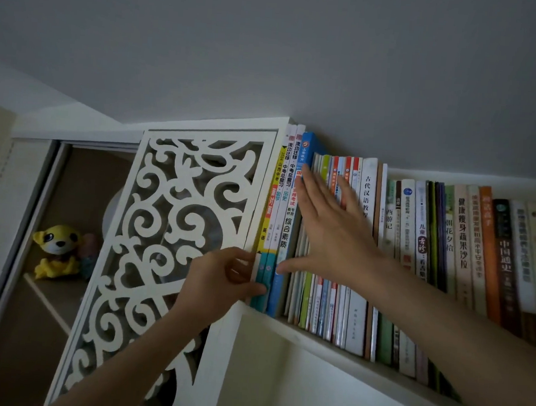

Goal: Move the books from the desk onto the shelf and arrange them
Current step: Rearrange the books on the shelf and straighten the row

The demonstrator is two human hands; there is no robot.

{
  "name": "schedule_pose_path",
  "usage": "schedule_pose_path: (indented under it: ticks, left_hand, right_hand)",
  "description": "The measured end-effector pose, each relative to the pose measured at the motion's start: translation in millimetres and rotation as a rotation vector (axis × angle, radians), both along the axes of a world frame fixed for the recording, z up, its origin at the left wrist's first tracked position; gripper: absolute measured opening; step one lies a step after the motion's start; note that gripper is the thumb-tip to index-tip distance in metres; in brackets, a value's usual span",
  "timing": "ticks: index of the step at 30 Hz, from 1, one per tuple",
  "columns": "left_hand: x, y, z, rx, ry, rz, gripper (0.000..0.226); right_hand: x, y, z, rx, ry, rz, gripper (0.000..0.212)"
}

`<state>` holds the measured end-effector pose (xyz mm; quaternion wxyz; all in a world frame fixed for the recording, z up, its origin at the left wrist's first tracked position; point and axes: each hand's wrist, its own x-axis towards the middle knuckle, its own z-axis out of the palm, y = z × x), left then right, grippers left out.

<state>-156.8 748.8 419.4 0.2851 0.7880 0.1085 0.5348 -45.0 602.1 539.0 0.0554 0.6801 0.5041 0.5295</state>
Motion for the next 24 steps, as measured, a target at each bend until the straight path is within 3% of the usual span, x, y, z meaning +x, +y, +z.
schedule_pose_path:
  ticks: [7, 13, 19, 21, 24]
  left_hand:
    - [7.8, -2.8, 7.6, 0.091, 0.045, 0.071, 0.036]
    - [2.3, -12.6, -1.3, 0.109, 0.083, 0.015, 0.059]
    - [-1.4, 0.7, -0.1, 0.210, 0.062, 0.173, 0.077]
    - [-2.8, -2.9, 1.4, 0.231, 0.111, 0.166, 0.093]
    - [0.7, -15.3, -2.3, 0.300, 0.210, 0.137, 0.118]
  right_hand:
    - [-7.1, 1.9, 1.2, -0.030, 0.036, -0.063, 0.144]
    - [-17.7, 5.2, -5.5, -0.003, 0.097, -0.087, 0.144]
    - [-21.6, 18.0, -17.9, 0.082, 0.109, -0.087, 0.137]
    - [-26.4, 22.2, -17.7, 0.083, 0.155, -0.101, 0.139]
    - [-20.2, 7.5, -12.1, 0.040, 0.060, -0.153, 0.142]
